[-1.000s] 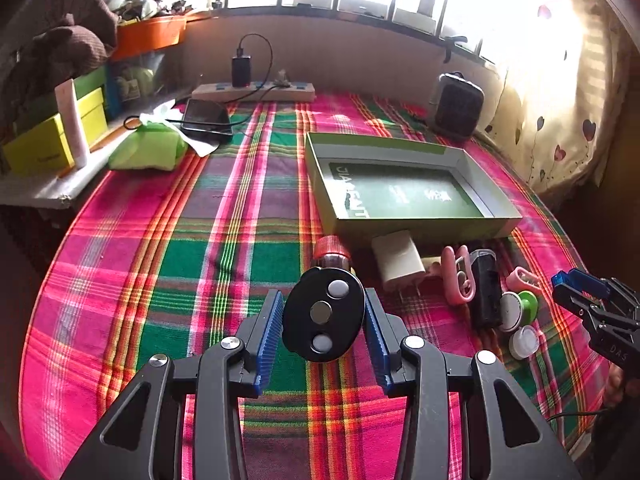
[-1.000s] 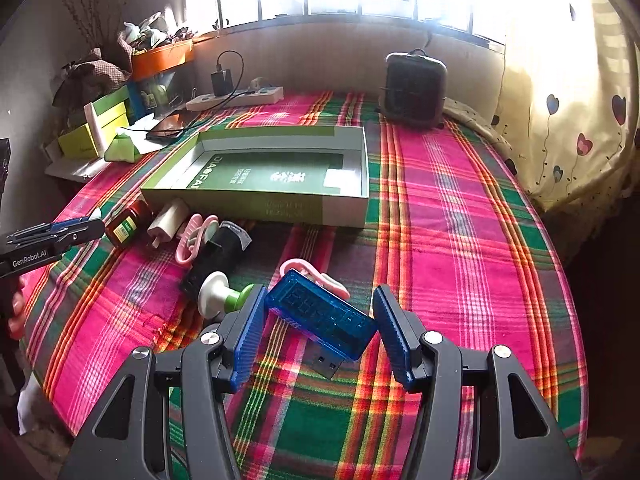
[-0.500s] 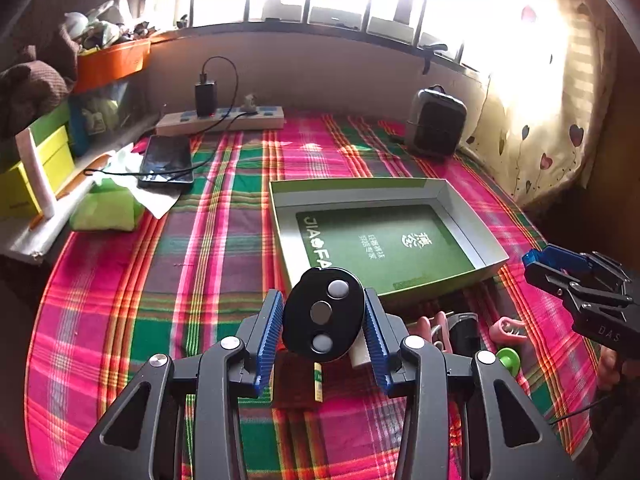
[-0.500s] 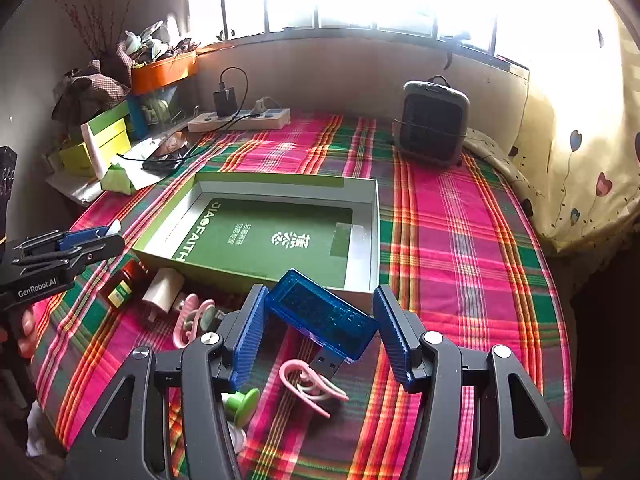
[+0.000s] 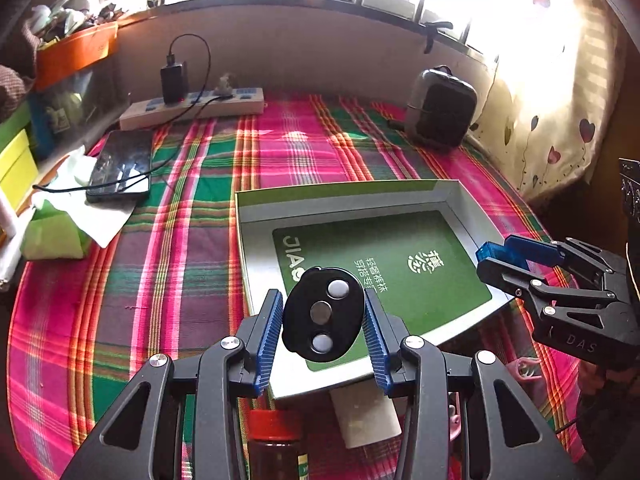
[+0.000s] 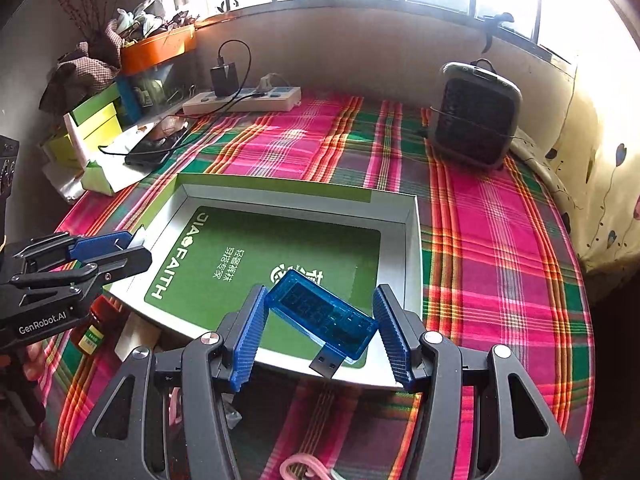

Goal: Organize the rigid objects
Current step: 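Carry the USB tester and the black puck over the green box with both tools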

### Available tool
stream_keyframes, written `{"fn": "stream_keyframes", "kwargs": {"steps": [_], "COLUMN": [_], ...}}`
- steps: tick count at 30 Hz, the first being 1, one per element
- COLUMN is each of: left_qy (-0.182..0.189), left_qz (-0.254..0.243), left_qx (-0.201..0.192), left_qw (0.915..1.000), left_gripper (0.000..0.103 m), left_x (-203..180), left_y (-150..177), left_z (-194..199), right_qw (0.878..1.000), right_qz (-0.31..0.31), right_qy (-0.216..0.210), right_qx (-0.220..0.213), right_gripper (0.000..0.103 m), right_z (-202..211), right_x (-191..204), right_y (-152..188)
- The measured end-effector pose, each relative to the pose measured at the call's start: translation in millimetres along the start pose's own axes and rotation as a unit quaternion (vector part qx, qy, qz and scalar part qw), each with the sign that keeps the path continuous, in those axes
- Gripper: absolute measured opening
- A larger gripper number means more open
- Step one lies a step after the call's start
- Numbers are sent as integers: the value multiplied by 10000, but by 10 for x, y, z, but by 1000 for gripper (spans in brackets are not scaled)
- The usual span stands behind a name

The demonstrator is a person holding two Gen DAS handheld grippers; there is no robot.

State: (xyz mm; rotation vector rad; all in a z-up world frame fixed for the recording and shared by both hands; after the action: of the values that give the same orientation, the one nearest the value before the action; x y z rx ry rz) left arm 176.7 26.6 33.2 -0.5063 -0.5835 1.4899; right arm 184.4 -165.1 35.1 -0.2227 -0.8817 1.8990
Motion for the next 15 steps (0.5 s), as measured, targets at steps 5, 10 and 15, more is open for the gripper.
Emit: {"fn": "stream_keyframes", "kwargs": {"steps": [5,10,15], "left_qy": [11,-48,-61], "left_qz": [-125,-194,-269], "left_qx": [108,202,191], "left_qw": [9999,9996,9994], "left_gripper": [39,39,39], "left_x": [-81,-121,-163], "left_y": [-23,-24,-33], "left_z": [-133,-237,-272], "right_qw": [9999,9997,9996], "right_qz": [-37,-24,-34], "right_qy": [9,33,64], "right_qx": [124,236,265], "right_gripper": [55,55,55], "right_z": [-164,-279,-335], "right_x": [-42,-70,-77], "right_y": [-42,-54,-44]}}
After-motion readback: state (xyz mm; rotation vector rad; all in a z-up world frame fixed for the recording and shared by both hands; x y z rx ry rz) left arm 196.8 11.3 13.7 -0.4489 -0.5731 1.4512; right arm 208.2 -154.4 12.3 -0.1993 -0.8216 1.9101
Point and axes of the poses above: each gripper's, at about its wrist camera, not at the fingertips, and z roughly against the way its jaws point, x to its left, y to its underside, the point moved 1 cm from there along -z, roughly the way its jaws point, and after that the axes turned 15 degrees about -y, right-handed, at the moved point
